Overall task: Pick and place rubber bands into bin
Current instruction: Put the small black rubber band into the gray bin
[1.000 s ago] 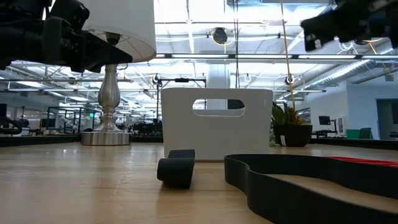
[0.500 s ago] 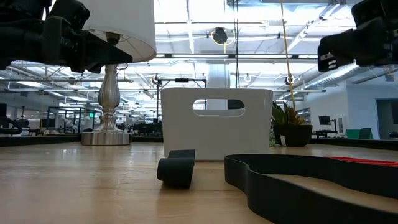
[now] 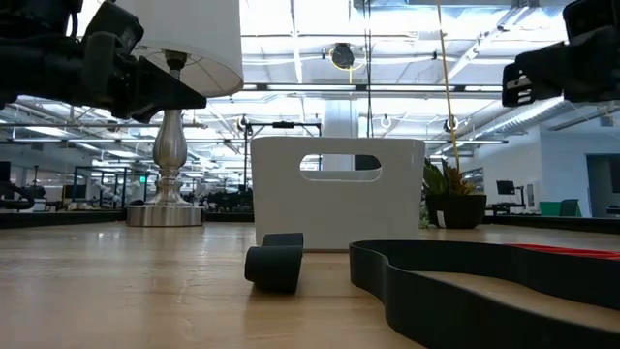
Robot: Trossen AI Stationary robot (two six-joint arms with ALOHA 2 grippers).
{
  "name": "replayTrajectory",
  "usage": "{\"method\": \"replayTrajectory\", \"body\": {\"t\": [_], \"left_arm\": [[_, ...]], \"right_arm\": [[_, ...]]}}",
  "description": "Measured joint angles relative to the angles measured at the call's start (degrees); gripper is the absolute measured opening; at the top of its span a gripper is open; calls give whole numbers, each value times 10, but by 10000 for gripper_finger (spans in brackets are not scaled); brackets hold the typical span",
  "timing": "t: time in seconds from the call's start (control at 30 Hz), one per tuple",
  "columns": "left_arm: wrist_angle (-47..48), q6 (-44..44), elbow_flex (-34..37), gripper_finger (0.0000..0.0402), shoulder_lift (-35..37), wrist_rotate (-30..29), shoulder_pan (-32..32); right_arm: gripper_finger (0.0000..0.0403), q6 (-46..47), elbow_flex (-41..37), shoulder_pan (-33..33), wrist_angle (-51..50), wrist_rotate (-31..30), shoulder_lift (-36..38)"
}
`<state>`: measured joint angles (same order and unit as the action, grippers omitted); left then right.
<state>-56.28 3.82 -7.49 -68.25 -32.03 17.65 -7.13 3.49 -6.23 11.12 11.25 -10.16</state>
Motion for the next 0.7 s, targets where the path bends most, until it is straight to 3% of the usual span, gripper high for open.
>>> {"method": "replayTrajectory", "body": {"t": [0.23,0.37,0.53,0.6,0.7], "left_arm": [[24,-42,-42,40,0,-23,5],[256,-37,-166,10,0,-38,30],[543,-110,-348,7,-19,-36,73],[602,-139,-399,4,-34,-27,96],[598,-170,-456,7,-76,-25,131]], "right_arm": [[0,9,-1,14,-15,44,51],[0,13,-1,21,-28,52,64],[0,7,-1,23,-32,53,64],[0,-1,-1,23,-29,53,64],[0,-7,-1,23,-29,54,64]]}}
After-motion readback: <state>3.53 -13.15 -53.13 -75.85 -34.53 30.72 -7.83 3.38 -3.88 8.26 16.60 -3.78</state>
